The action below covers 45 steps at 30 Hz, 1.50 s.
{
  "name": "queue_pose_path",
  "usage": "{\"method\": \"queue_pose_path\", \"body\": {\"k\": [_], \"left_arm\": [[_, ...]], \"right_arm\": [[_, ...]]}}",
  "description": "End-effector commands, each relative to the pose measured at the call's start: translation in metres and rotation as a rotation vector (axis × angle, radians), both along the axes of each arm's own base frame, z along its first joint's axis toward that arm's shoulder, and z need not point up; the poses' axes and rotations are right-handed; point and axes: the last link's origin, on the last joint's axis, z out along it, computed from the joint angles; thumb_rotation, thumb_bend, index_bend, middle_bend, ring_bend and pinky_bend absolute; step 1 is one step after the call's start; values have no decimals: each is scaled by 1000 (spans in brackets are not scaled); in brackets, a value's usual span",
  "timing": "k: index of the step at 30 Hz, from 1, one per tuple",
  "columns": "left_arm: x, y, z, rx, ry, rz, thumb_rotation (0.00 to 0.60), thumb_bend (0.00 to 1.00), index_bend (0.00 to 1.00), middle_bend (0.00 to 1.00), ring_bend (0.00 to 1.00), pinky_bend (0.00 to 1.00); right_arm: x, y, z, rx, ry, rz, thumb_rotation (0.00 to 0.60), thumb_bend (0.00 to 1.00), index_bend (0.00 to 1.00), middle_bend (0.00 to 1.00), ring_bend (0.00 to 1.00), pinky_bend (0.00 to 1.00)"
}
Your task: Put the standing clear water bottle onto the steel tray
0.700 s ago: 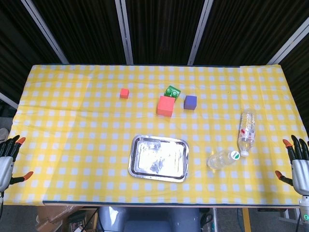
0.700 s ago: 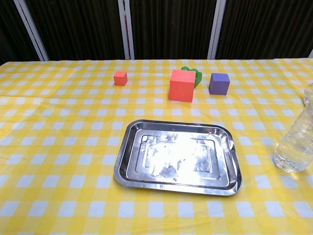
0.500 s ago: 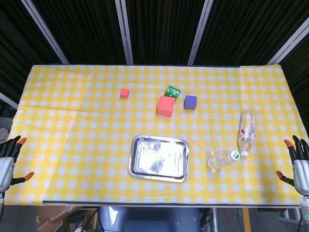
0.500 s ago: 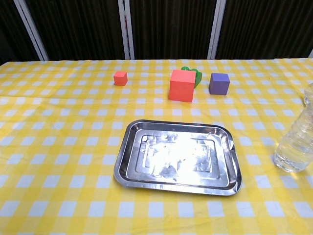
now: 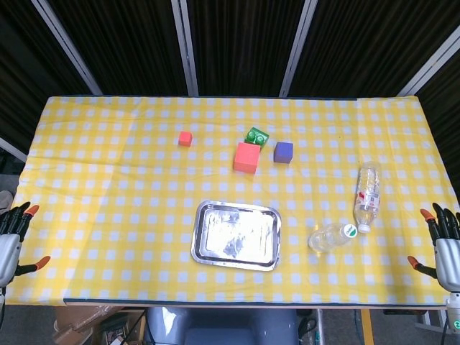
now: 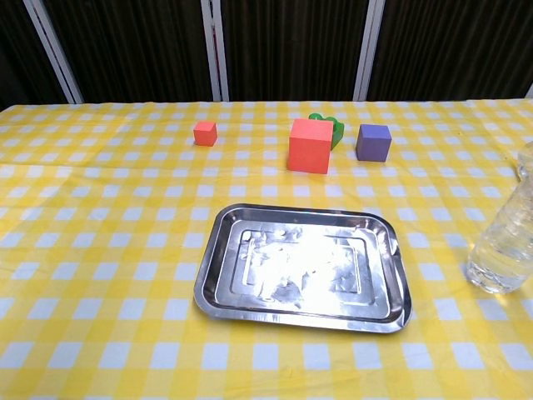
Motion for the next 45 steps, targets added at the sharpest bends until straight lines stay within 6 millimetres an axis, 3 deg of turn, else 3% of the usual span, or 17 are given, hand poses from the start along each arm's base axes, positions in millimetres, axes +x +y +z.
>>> {"method": "queue_pose_path", "body": {"k": [1, 6, 11, 14, 24, 33, 41, 45], "left_arm": [[3, -3, 1, 8, -4, -13, 600, 151, 41, 0, 0, 0], [2, -6, 1, 5, -3, -1, 600, 150, 41, 0, 0, 0], [2, -6, 1, 5, 2, -3, 600, 151, 41, 0, 0, 0], [2, -5, 0, -2, 3, -1, 600, 150, 41, 0, 0, 0], [3, -3, -3, -7, 9, 1, 600, 151, 41, 0, 0, 0], [5, -4, -4, -8, 17, -5, 600, 150, 41, 0, 0, 0], [3, -3, -7, -20, 31, 2, 600, 151, 42, 0, 0, 0], [4, -3, -7, -21, 33, 1, 600, 151, 42, 0, 0, 0]], "right_arm": [[1, -2, -6, 51, -59, -5, 600, 169, 138, 9, 0, 0], [5, -4, -13, 111, -178, 0, 600, 170, 156, 12, 0, 0], [20, -5, -24, 253, -530, -22, 600, 169, 186, 39, 0, 0], [24, -10, -30, 335, -631, -35, 600, 169, 189, 40, 0, 0], [32, -28, -52, 432, -752, -98, 600, 170, 191, 48, 0, 0], [60, -39, -83, 544, -815, -95, 600, 169, 212, 62, 0, 0], [79, -53, -101, 517, -884, -89, 600, 170, 249, 101, 0, 0], [84, -60, -108, 477, -908, -87, 600, 170, 343, 209, 20, 0]]}}
